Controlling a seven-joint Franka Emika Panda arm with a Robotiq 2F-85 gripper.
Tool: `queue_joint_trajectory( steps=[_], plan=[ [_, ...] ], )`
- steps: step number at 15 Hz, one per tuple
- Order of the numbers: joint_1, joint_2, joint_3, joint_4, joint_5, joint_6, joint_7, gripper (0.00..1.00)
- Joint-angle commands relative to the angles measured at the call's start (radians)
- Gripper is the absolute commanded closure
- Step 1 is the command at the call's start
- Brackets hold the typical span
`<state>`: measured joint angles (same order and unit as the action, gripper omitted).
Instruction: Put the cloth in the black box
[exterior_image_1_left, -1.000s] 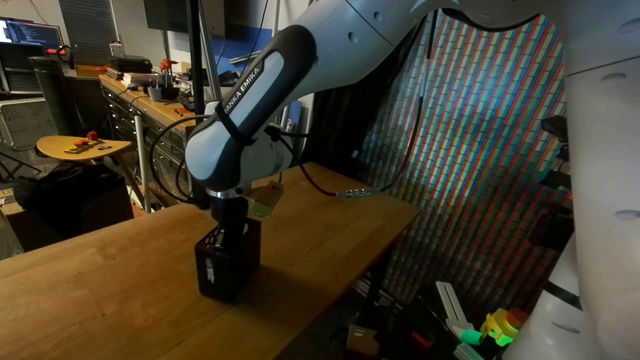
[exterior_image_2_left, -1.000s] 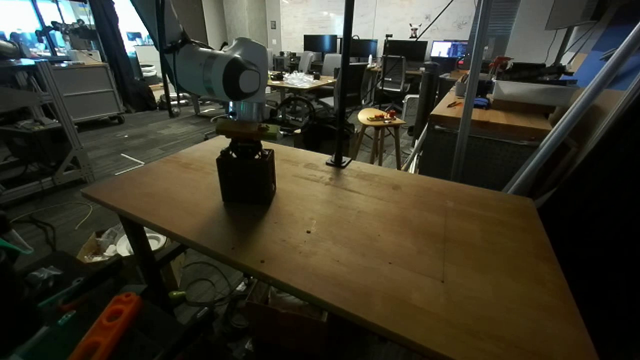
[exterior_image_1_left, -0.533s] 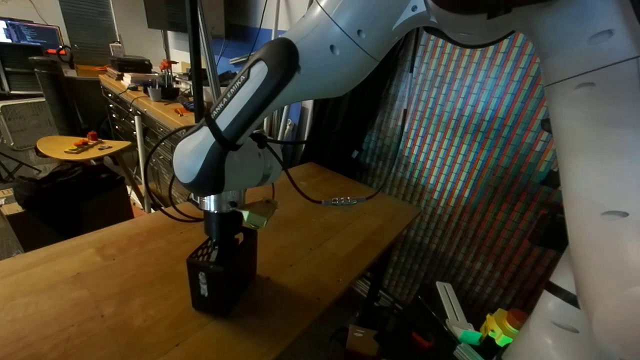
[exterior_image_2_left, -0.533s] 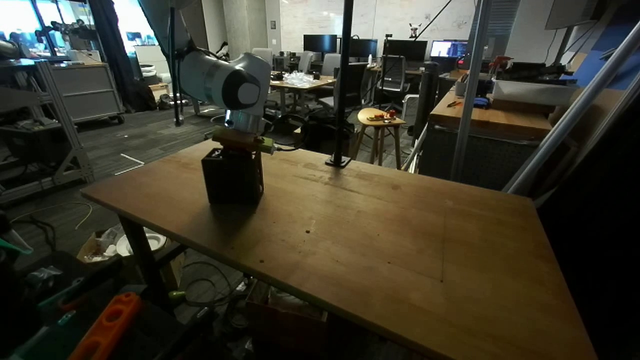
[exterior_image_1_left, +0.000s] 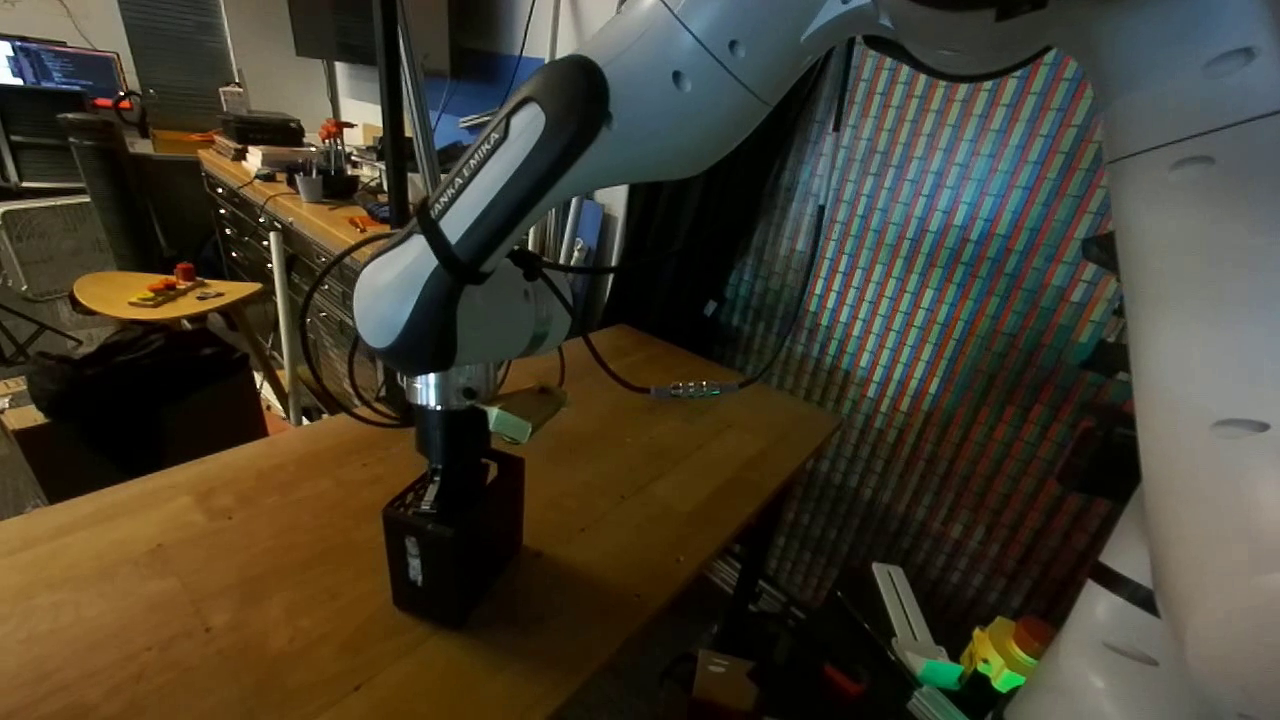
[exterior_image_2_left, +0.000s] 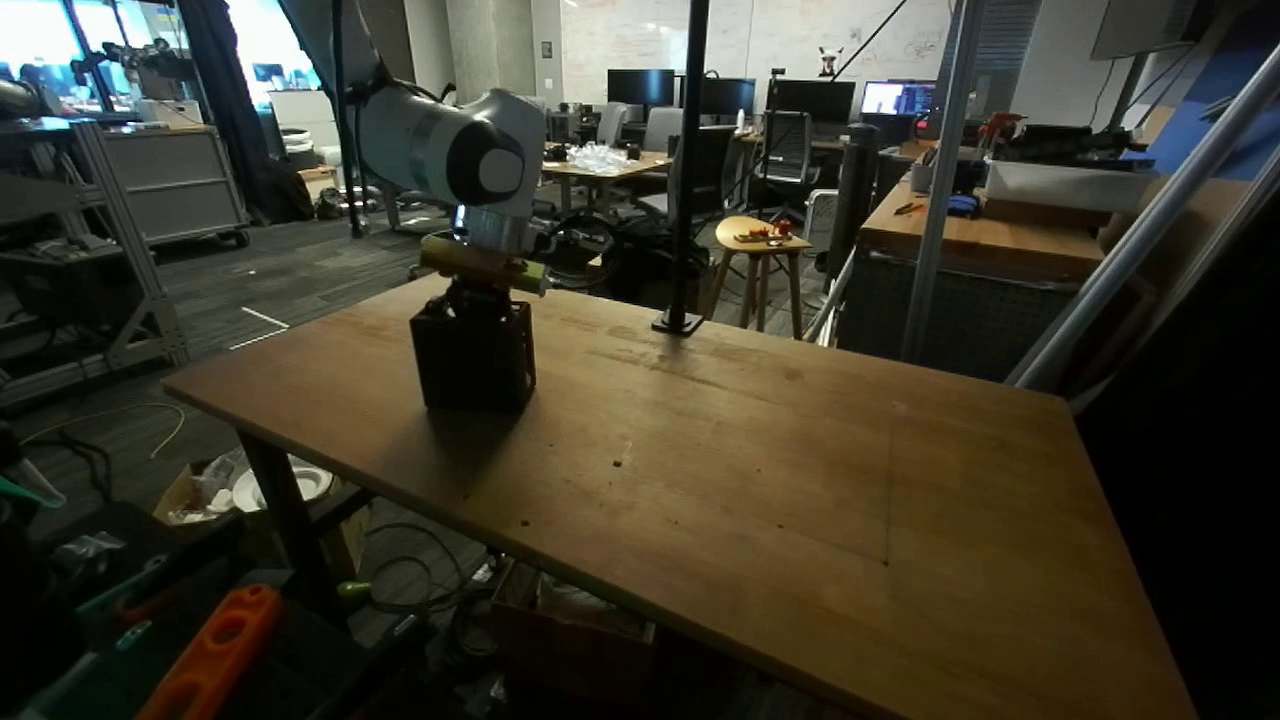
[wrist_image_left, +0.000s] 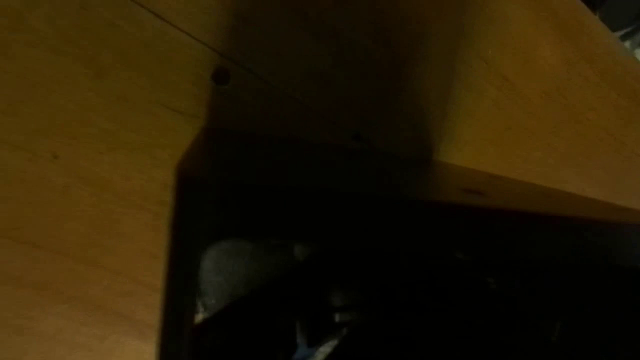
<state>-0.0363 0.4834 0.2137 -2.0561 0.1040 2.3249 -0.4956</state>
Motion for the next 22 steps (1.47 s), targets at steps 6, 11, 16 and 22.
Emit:
queue_joint_trajectory(
  steps=[6, 11, 16, 22],
  plan=[
    [0.038, -0.363, -0.088, -0.125, -0.049, 0.01, 0.257, 0.99],
    [0.054, -0.536, -0.132, -0.187, -0.146, 0.017, 0.531, 0.78],
    [0.052, -0.517, -0.132, -0.167, -0.126, -0.003, 0.5, 0.78],
    [0.054, -0.516, -0.133, -0.175, -0.126, -0.002, 0.508, 0.78]
  ],
)
